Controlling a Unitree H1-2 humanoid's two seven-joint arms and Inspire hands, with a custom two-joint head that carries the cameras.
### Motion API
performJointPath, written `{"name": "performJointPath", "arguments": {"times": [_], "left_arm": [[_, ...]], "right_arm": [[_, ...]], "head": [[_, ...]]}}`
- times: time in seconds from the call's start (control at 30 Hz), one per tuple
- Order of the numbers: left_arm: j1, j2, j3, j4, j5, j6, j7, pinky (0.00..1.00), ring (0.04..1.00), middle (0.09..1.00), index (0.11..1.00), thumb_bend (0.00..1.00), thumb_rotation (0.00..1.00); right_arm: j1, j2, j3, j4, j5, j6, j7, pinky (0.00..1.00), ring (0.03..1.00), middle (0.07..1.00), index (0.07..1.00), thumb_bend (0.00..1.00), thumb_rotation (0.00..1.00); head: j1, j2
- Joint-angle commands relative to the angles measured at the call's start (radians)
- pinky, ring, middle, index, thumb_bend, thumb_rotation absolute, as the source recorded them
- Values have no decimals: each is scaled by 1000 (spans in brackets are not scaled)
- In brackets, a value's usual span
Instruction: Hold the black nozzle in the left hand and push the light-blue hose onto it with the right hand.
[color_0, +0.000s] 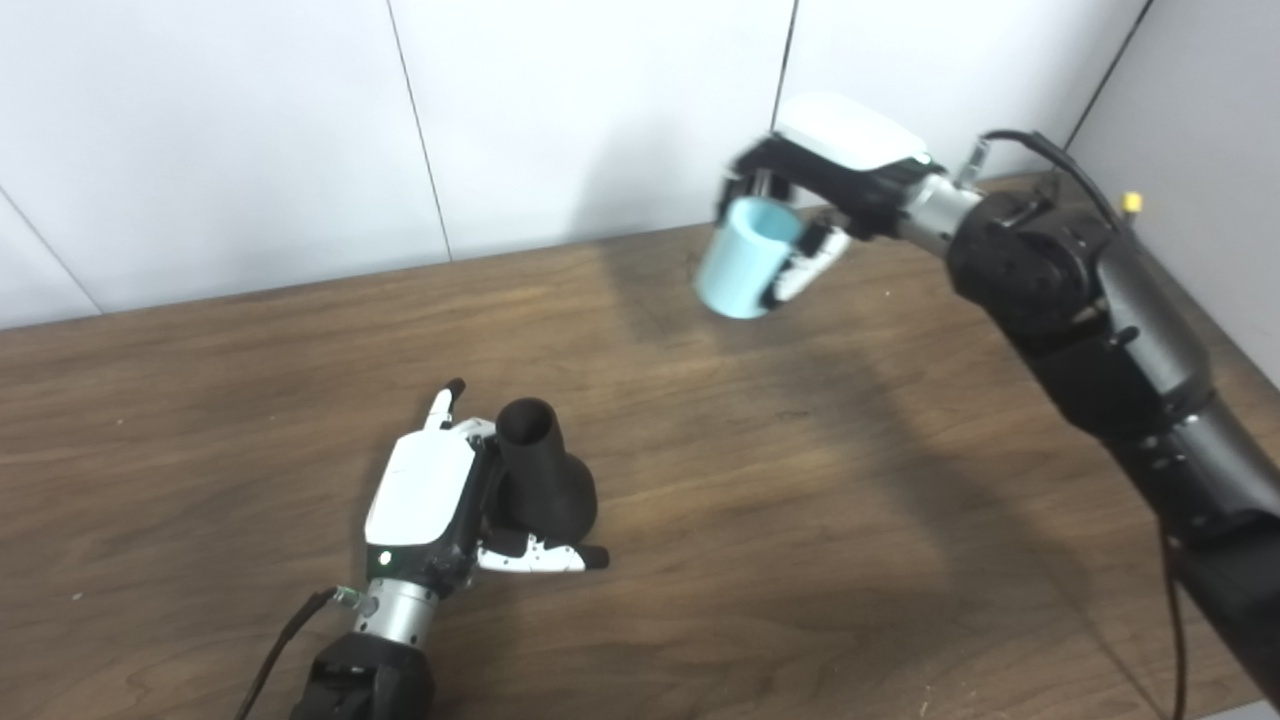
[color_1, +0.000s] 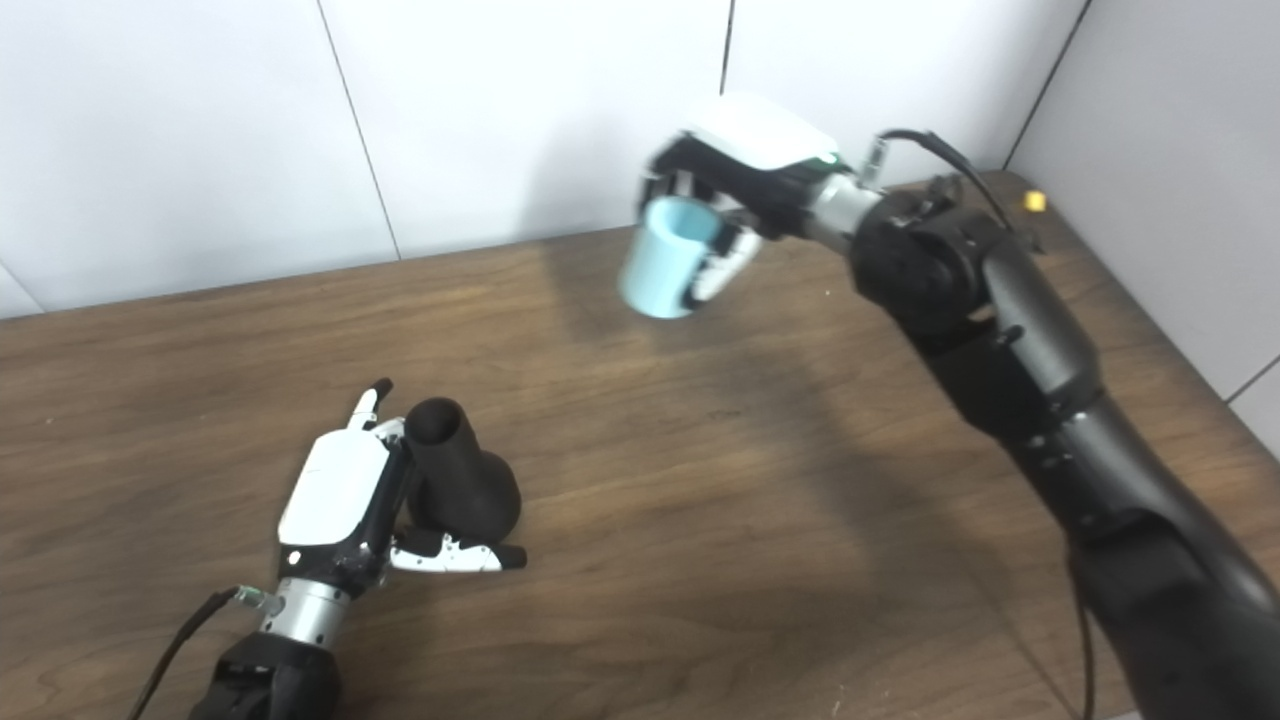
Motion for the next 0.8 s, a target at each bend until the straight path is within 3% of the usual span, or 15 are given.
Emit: {"name": "performJointPath", "arguments": {"times": [0.0,0.03,0.07,0.1,0.23,0.33,0.57,0.77], "left_arm": [[-15,-14,-4,-23,7,-13,17,1000,662,448,518,521,0],[-14,-17,-6,-23,9,-12,17,1000,661,448,517,521,0],[-14,-20,-8,-24,10,-9,14,1000,661,447,518,521,0],[-14,-23,-10,-25,12,-6,11,1000,660,445,519,521,0],[-15,-37,-17,-18,23,4,11,1000,661,444,522,521,0],[-19,-49,-25,-6,33,10,17,1000,661,443,521,521,0],[-26,-77,-46,11,59,24,24,1000,670,456,510,523,0],[-36,-90,-66,28,72,33,36,1000,674,450,510,523,0]], "right_arm": [[-37,4,-19,-67,26,20,14,528,387,487,497,519,0],[-32,11,-20,-90,37,10,17,571,388,487,491,520,0],[-27,17,-20,-108,46,-4,19,680,402,488,487,521,0],[-23,21,-20,-124,52,-11,23,670,411,490,485,521,0],[-9,53,-23,-198,77,25,53,359,375,504,503,516,0],[-1,72,-23,-230,86,36,60,258,425,474,499,520,0],[6,80,-22,-269,120,56,97,281,371,507,514,514,0],[18,74,-33,-258,143,37,100,259,363,500,518,514,0]], "head": [[12,0],[19,0],[32,1],[45,1],[100,3],[151,0],[263,-3],[302,-5]]}}
